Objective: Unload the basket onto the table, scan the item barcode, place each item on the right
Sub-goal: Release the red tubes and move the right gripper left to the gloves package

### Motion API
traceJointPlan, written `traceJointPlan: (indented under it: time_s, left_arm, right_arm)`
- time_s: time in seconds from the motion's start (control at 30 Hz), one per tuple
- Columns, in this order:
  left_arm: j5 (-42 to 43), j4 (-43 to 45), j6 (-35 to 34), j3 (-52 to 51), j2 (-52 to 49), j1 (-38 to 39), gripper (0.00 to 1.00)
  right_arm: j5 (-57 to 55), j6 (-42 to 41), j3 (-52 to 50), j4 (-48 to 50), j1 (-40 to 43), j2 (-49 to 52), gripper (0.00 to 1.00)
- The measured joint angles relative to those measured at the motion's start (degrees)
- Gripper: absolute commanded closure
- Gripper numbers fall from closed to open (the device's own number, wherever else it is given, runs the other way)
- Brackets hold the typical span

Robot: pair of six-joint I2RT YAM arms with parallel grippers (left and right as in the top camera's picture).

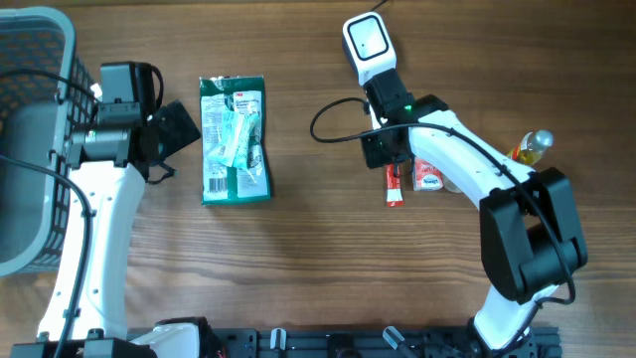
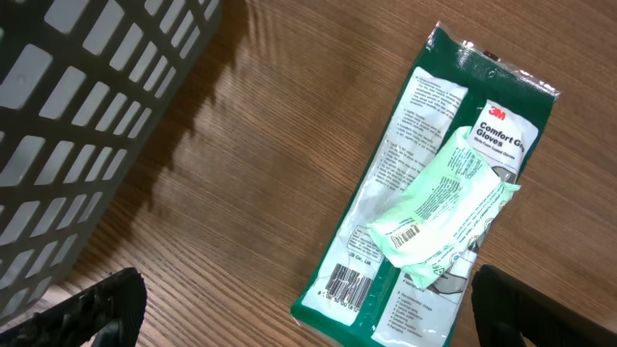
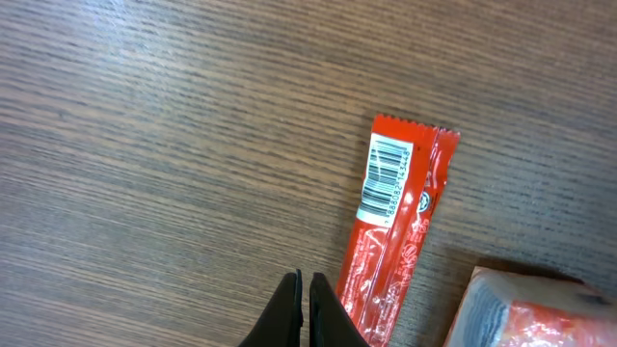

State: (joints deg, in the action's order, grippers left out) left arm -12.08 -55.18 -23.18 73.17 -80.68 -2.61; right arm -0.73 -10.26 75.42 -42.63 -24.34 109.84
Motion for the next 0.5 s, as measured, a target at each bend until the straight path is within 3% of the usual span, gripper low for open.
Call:
traceJointPlan:
  time_s: [0.27,0.5]
  left_arm:
    - [0.0,0.0,0.0,0.0,0.0,0.0,0.00]
    - [0.0,0.0,0.0,0.0,0.0,0.0,0.00]
  right_arm:
    - [-0.6,0.0,-5.9,2.9,0.0,0.2,0.88]
    - [-0.6,0.0,-7.7,-1.7,0.0,0.2,0.82]
